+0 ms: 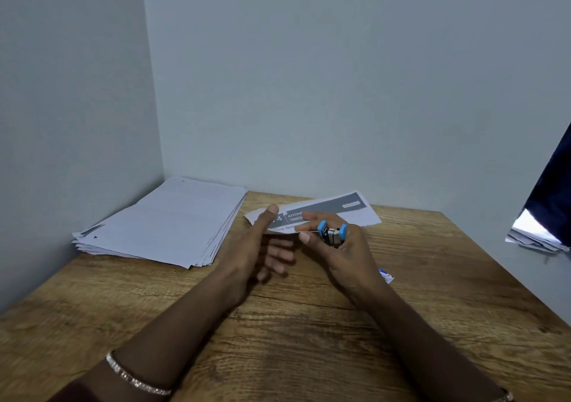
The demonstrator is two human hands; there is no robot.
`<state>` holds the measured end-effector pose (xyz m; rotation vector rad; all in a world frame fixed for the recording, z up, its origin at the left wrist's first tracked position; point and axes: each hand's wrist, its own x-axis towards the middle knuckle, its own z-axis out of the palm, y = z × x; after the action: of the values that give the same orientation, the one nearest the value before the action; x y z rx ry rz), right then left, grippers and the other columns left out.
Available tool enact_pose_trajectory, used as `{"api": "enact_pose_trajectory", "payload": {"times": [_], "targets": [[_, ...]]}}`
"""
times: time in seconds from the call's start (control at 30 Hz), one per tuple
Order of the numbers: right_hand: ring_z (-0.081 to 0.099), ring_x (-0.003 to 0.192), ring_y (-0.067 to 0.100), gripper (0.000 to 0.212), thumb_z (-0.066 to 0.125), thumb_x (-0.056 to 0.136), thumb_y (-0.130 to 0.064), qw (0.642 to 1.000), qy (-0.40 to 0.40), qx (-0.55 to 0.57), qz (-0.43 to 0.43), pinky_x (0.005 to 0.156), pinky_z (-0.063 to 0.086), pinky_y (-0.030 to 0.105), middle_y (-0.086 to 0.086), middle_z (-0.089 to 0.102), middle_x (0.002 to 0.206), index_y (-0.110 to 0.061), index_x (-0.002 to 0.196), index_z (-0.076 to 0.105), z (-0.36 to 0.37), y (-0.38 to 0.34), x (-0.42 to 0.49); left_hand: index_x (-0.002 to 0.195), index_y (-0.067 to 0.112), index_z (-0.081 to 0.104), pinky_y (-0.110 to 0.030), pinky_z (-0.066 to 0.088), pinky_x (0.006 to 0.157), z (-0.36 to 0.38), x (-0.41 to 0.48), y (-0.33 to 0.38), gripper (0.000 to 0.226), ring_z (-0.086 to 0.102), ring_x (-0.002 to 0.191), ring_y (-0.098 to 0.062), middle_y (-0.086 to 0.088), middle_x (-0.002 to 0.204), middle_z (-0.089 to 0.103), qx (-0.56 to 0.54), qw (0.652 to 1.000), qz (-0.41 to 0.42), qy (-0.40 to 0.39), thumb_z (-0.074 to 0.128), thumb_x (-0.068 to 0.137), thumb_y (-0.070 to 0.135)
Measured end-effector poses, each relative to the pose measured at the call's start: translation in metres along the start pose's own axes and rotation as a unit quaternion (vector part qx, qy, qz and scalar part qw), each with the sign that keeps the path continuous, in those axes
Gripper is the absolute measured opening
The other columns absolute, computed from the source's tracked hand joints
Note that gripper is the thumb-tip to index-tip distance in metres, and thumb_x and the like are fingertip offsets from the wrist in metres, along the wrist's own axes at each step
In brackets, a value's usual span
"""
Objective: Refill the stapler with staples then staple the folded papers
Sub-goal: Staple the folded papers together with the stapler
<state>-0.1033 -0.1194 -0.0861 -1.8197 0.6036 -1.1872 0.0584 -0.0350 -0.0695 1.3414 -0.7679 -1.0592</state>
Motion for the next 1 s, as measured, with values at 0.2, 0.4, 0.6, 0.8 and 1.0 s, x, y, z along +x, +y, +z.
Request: {"api": "enact_pose_trajectory", "payload": {"times": [0.2,0.4,0.6,0.8,1.0], "targets": [[0.066,0.116,0.006,0.025,0.078,0.086,-0.016,0.999,-0.031,-0.006,-0.009,0.091,0.054,0.023,-0.012,0.072,0.122,-0.023,0.110,0.076,-0.001,-0.002,0.001,0.115,0.007,0.067,-0.019,0.055,0.044,-0.009,0.007,-0.001,0.031,0.078,0.072,-0.018,-0.015,0.092,0.080,-0.205,0.977,-0.041,-0.035,0.072,0.084,0.009],[0.071,0.091,0.020,0.021,0.076,0.088,-0.034,0.991,0.108,-0.062,-0.041,0.073,0.061,0.051,-0.006,0.070,0.103,-0.029,0.107,0.069,0.004,-0.012,-0.001,0.123,0.014,0.063,-0.021,0.057,0.052,-0.006,0.014,-0.004,0.038,0.079,0.079,-0.020,-0.006,0.093,0.081,-0.180,0.984,0.012,-0.005,0.068,0.089,-0.002],[0.056,0.057,0.004,0.040,0.074,0.075,-0.063,0.978,0.119,-0.174,0.002,0.052,0.043,0.018,-0.010,0.064,0.066,-0.026,0.079,0.060,-0.004,-0.015,-0.003,0.120,0.005,0.067,-0.021,0.059,0.058,-0.008,0.018,-0.008,0.030,0.078,0.080,-0.017,-0.009,0.104,0.079,-0.180,0.982,0.048,0.004,0.069,0.090,0.002],[0.049,0.045,0.009,0.061,0.066,0.066,-0.067,0.966,-0.047,0.016,0.253,0.043,0.038,0.025,0.003,0.063,0.071,-0.026,0.103,0.040,0.003,-0.011,0.004,0.116,0.001,0.069,-0.021,0.060,0.064,-0.007,0.015,-0.008,0.025,0.077,0.084,-0.014,-0.013,0.114,0.076,-0.188,0.979,0.078,-0.001,0.069,0.091,0.006],[0.064,0.069,0.011,0.069,0.085,0.065,-0.059,0.971,-0.065,0.109,0.202,0.058,0.052,0.027,0.002,0.073,0.091,-0.019,0.116,0.062,0.009,-0.004,0.000,0.113,0.003,0.072,-0.023,0.062,0.067,-0.005,0.013,-0.008,0.024,0.077,0.086,-0.017,-0.010,0.106,0.079,-0.168,0.980,0.102,-0.031,0.070,0.091,0.009]]}}
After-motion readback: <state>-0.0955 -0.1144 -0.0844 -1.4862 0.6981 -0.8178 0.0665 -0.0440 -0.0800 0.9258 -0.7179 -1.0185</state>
